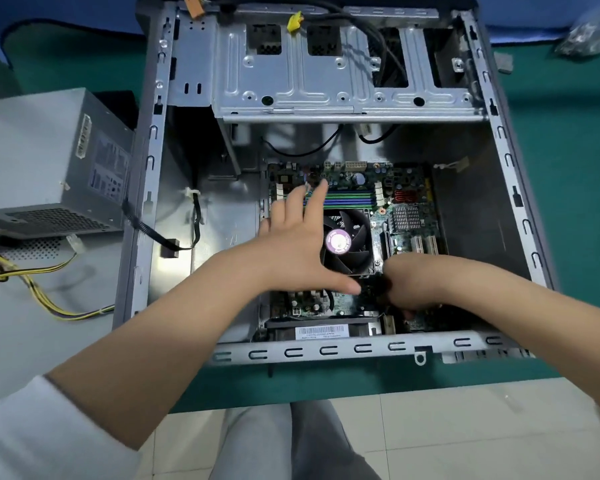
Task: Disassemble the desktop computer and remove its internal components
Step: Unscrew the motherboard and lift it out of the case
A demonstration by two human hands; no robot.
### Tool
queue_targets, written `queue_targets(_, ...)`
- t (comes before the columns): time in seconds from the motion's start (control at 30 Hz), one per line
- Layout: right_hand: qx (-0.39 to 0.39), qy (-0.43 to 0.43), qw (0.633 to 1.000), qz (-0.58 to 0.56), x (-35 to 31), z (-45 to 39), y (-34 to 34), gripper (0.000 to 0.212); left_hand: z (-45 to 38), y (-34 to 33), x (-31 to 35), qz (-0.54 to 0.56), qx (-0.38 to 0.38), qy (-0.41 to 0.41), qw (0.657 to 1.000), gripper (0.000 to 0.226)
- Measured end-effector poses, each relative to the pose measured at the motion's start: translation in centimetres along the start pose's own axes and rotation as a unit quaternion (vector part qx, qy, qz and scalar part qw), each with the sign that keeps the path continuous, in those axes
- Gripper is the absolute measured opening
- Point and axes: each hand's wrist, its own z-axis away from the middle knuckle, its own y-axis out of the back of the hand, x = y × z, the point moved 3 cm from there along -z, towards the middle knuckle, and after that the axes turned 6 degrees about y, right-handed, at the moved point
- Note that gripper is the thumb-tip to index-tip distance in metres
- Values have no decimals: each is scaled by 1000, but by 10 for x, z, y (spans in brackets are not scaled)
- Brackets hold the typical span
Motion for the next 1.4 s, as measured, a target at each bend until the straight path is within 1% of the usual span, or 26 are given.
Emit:
queue_targets(0.1,14,11,998,53,-4,0,-2,23,-4,-8,0,-61,8,-8,998,132)
queue_targets(0.23,1,18,995,94,-9,0,-4,25,-7,-12,1,-66,27,-19,997,118)
queue_targets(0.3,1,26,996,84,-8,1,-3,25,-8,-13,1,-65,29,-24,997,116)
queue_targets(0.4,10,39,998,38,-4,2,1,25,-8,-13,1,-64,32,-29,997,115)
queue_targets(0.57,14,35,999,-1,-1,-1,1,20,-9,-13,0,-57,37,-26,997,111)
queue_targets(0.77,17,20,999,43,-5,-1,-2,26,-8,-11,0,-28,32,-32,999,110)
queue_targets(0.93,36,-8,996,80,2,-3,-2,22,-7,-12,-1,-35,30,-37,998,112)
queue_targets(1.03,8,11,998,56,7,1,-4,26,-7,-12,-1,-34,27,-34,998,113)
queue_targets(1.17,1,19,1000,11,5,0,-4,28,-7,-11,0,-36,26,-33,998,112)
queue_targets(1.4,-3,16,1000,26,-1,-2,-2,26,-8,-11,0,-51,30,-32,998,112)
